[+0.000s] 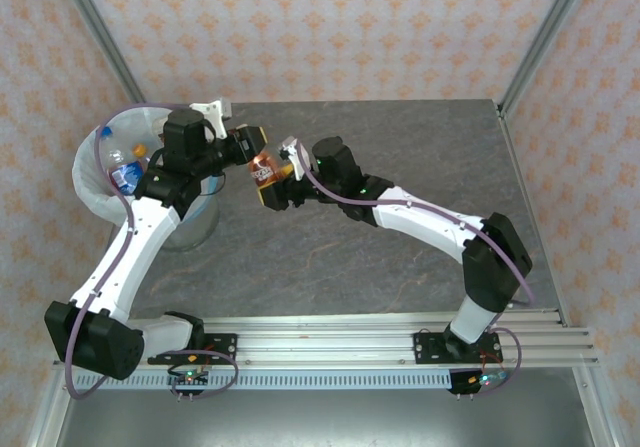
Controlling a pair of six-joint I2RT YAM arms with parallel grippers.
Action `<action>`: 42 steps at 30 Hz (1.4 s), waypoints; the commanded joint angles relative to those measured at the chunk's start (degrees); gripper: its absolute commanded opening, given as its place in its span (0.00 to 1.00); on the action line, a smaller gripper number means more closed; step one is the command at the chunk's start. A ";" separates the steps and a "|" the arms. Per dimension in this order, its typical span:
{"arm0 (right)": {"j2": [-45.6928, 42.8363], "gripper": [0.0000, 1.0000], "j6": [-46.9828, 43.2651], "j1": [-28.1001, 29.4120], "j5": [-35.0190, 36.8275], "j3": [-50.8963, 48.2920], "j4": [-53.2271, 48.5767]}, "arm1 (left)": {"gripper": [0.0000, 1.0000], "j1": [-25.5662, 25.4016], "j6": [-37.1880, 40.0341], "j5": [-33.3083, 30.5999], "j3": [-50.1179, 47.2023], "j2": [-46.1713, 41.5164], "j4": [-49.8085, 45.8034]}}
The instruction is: Put the plastic bottles in the bin
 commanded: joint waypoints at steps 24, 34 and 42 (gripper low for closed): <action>-8.58 0.99 -0.10 -2.21 41.19 -10.13 3.23 | 0.00 -0.36 6.66 -22.22 10.86 -6.51 -19.33; -9.30 0.99 3.16 -3.32 41.86 -11.84 0.18 | 0.00 -0.24 14.94 -45.71 22.70 -5.53 -26.36; -12.33 0.99 3.41 -3.85 43.61 -14.35 0.15 | 0.00 4.95 14.75 -57.86 29.22 -1.21 -29.64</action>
